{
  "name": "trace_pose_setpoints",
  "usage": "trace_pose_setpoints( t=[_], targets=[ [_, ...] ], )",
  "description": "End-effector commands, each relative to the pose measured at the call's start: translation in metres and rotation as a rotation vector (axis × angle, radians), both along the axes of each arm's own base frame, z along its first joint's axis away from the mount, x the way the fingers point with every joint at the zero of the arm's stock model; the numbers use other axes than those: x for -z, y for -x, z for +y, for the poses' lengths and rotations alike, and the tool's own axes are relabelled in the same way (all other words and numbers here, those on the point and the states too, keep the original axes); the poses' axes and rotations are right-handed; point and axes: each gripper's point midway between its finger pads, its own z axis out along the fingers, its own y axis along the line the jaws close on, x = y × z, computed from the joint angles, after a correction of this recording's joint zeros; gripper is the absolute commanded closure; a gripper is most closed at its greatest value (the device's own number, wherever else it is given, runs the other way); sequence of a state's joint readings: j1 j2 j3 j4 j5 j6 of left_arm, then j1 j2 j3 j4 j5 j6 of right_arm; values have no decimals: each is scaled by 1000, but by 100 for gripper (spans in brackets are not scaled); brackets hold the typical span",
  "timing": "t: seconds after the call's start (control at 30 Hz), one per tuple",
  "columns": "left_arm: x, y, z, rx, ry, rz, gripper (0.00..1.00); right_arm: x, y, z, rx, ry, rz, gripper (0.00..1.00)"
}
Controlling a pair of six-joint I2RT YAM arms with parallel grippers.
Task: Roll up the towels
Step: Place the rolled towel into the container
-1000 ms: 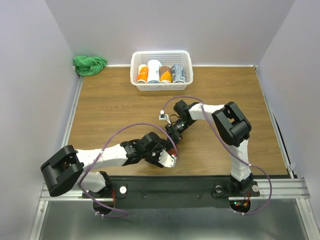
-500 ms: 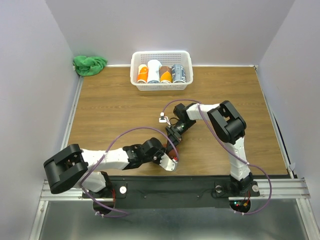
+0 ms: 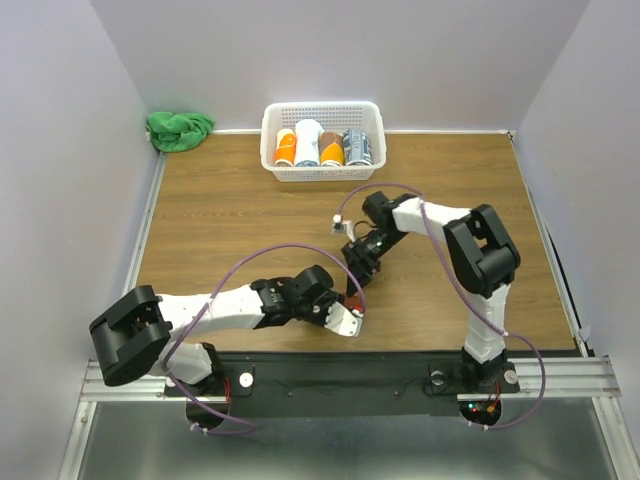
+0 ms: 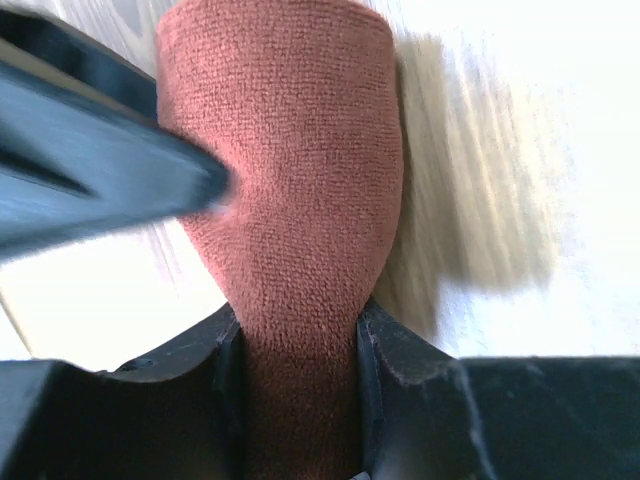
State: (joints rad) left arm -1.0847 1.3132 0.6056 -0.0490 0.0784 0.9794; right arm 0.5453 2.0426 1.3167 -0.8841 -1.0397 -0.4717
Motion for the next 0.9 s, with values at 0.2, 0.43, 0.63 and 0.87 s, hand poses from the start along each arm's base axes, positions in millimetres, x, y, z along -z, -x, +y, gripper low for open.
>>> trace_pose_setpoints(
  t=[0.2,0.43,0.63,0.87],
  targets=[
    [-53,14,-10,-133,81,298,100,-74,-104,-78,310,45,-309,0],
    [-139,-109,-29,-411,311,423,100,-122,-130,-127,471,1,-382,0],
    [-226,-262,-9,-717,599,416,100,-125,-128,-146,522,-5,-374,0],
    [-276,-386,42,-1081,932,258,100,-110,-114,-149,517,2,-333,0]
  ],
)
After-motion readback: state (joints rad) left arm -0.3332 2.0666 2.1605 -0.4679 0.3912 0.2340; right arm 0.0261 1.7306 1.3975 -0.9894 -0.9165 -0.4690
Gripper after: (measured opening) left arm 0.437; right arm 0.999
